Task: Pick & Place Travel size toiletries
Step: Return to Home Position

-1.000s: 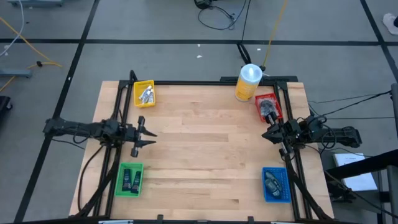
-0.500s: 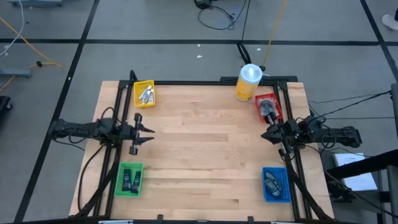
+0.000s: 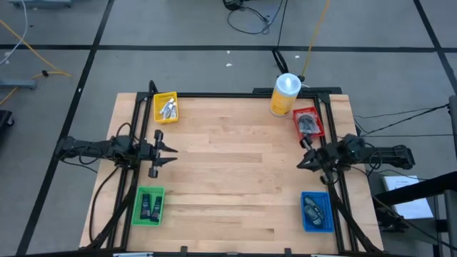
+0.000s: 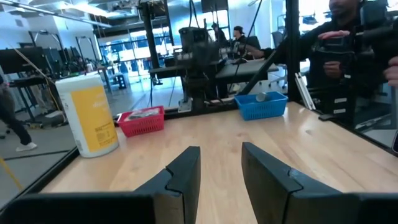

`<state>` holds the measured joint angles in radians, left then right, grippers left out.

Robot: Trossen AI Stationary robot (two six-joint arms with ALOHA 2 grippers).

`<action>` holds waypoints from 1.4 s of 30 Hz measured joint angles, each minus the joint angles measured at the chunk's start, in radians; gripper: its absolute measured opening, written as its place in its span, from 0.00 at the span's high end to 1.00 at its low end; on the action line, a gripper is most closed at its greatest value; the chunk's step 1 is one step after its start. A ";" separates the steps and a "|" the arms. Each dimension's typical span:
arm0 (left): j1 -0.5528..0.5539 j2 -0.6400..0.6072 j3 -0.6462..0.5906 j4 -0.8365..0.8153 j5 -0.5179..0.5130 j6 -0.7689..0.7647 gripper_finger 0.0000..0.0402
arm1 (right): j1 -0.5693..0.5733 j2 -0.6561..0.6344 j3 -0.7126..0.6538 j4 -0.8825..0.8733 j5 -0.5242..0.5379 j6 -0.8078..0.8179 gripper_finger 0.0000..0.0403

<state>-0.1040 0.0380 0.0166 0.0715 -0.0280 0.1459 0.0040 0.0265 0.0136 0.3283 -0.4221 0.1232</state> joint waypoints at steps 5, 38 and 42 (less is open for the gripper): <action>0.000 0.000 0.000 0.000 0.000 -0.001 0.71 | 0.000 -0.023 0.000 -0.256 0.102 -0.115 0.99; 0.000 0.000 0.000 0.000 0.000 -0.001 0.71 | 0.000 -0.012 0.000 -0.236 0.394 -0.064 0.99; 0.000 0.000 0.000 0.000 0.000 0.000 0.71 | 0.000 -0.012 0.000 -0.235 0.394 -0.064 0.99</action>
<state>-0.1040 0.0380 0.0166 0.0715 -0.0280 0.1455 0.0040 0.0143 0.0139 0.0930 -0.0277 0.0595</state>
